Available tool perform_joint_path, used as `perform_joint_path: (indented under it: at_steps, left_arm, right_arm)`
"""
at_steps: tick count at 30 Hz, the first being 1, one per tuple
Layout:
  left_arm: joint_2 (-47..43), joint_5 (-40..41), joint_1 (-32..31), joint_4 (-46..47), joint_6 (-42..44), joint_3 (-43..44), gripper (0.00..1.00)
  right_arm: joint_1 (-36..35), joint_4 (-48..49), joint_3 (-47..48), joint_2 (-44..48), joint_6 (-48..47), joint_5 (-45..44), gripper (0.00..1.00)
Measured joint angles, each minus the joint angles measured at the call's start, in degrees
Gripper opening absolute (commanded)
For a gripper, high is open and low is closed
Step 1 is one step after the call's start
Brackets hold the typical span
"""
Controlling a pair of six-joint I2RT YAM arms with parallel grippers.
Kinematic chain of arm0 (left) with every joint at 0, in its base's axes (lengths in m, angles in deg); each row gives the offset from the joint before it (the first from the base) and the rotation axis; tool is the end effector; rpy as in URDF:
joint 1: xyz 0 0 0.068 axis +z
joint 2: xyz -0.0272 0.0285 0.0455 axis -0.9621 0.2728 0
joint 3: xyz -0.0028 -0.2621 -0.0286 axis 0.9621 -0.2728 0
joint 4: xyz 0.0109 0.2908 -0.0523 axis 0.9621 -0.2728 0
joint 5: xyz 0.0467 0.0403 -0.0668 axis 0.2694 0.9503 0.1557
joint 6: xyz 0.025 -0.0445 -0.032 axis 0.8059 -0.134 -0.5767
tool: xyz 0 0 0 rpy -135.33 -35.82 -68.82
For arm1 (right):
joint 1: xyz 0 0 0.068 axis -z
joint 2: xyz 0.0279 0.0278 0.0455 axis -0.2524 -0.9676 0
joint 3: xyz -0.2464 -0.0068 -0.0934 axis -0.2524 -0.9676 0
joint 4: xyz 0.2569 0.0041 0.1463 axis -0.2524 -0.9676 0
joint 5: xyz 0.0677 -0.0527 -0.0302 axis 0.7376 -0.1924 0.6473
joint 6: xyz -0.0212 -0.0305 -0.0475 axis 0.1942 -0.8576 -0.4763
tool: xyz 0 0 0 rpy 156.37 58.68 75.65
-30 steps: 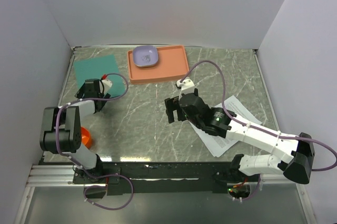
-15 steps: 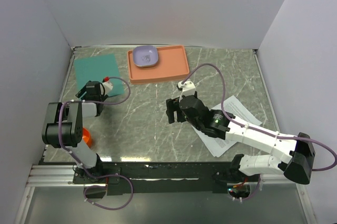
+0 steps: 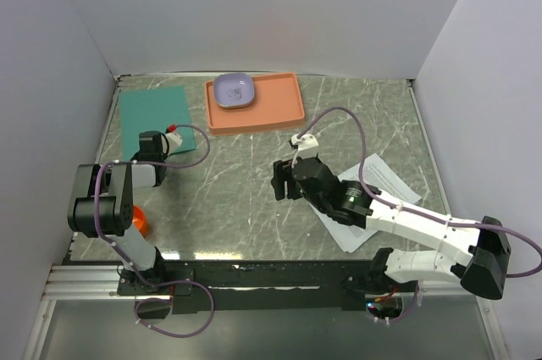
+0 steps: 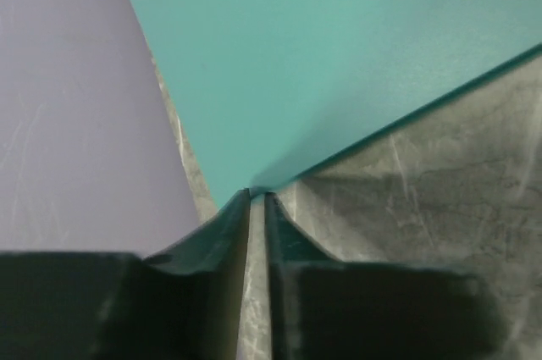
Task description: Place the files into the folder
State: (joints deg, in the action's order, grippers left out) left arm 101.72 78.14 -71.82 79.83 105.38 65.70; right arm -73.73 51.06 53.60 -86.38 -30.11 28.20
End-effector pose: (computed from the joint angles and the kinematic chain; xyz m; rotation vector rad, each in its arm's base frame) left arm 0.3316 0.0317 0.0889 0.6859 2.2212 0.9346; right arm 0.1677 0.2463 0.2729 -0.3624 2.0748 0.4810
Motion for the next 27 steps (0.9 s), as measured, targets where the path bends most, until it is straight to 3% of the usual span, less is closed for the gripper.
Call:
perform_joint_path:
  at_steps: [6, 11, 12, 13, 14, 15, 19, 27]
  left_arm:
    - [-0.52, -0.22, -0.74, -3.02, -1.42, 2.27, 0.01]
    - [-6.36, -1.51, -1.44, -8.15, -3.39, 2.95, 0.01]
    - [-7.69, -1.66, -1.51, -8.74, -3.50, 2.95, 0.09]
    - [-9.46, -1.92, -1.60, -9.20, -3.45, 2.95, 0.27]
    - [-10.54, -2.01, -1.66, -9.25, -3.30, 2.95, 0.59]
    - [-11.10, -1.97, -1.66, -9.14, -2.93, 2.93, 0.62]
    - [-10.67, -1.88, -1.68, -7.87, -1.75, 1.53, 0.66]
    - [-2.21, -0.04, -1.73, -5.88, 1.55, -0.44, 0.59]
  right_arm:
    - [0.00, 0.79, -0.90, 1.66, 0.42, 0.02, 0.68]
    - [0.00, 1.27, -1.18, 2.95, 0.42, 0.02, 0.63]
    - [0.00, 1.29, -1.18, 3.21, 0.44, 0.02, 0.63]
    - [0.00, 1.29, -1.18, 3.48, 0.44, 0.02, 0.72]
    - [-0.02, 1.31, -1.18, 3.74, 0.48, 0.02, 0.77]
    - [-0.02, 1.31, -1.18, 3.98, 0.68, 0.02, 0.79]
    - [-0.09, 1.33, -1.18, 4.44, 0.72, -0.26, 0.81]
    - [-0.17, 2.21, -1.18, 4.63, 0.52, -0.87, 0.80]
